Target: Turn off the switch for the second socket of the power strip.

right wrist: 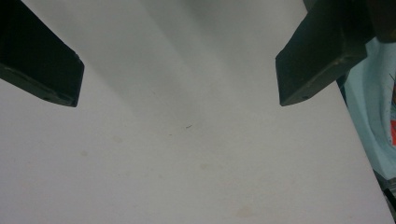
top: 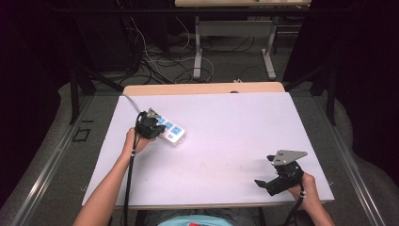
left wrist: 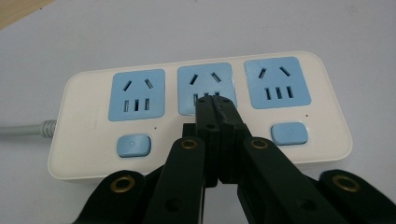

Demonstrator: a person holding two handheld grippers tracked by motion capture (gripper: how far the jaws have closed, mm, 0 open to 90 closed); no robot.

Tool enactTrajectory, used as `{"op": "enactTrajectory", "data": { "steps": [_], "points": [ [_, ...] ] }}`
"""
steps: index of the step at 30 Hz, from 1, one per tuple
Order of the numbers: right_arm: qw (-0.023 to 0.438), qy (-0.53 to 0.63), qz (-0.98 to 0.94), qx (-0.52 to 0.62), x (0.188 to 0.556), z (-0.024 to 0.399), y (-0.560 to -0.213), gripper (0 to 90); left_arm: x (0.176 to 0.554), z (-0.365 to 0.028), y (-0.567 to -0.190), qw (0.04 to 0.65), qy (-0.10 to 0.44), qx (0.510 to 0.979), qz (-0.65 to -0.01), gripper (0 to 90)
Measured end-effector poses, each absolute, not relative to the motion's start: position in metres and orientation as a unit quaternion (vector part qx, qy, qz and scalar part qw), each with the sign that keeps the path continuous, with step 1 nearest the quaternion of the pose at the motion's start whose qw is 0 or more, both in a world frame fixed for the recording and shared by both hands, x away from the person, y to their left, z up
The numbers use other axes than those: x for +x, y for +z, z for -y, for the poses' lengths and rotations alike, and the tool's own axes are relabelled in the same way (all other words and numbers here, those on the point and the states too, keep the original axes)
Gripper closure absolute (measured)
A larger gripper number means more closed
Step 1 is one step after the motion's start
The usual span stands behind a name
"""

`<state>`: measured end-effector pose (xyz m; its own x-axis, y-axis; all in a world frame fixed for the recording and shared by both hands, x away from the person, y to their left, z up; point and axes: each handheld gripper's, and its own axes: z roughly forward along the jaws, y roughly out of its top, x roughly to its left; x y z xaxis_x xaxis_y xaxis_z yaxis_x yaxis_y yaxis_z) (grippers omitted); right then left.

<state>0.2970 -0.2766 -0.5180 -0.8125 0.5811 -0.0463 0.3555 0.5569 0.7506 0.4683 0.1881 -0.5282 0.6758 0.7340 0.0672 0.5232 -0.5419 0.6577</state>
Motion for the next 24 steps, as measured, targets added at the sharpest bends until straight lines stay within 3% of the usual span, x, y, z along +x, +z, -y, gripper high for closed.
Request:
{"op": "enactTrajectory", "data": {
  "steps": [24],
  "points": [
    [0.146,0.383,-0.870,0.272,0.2965,0.2762,-0.5182,0.7,0.4691,-0.1906,-0.5291,0.318,0.161,0.857,-0.373,89.9]
  ]
}}
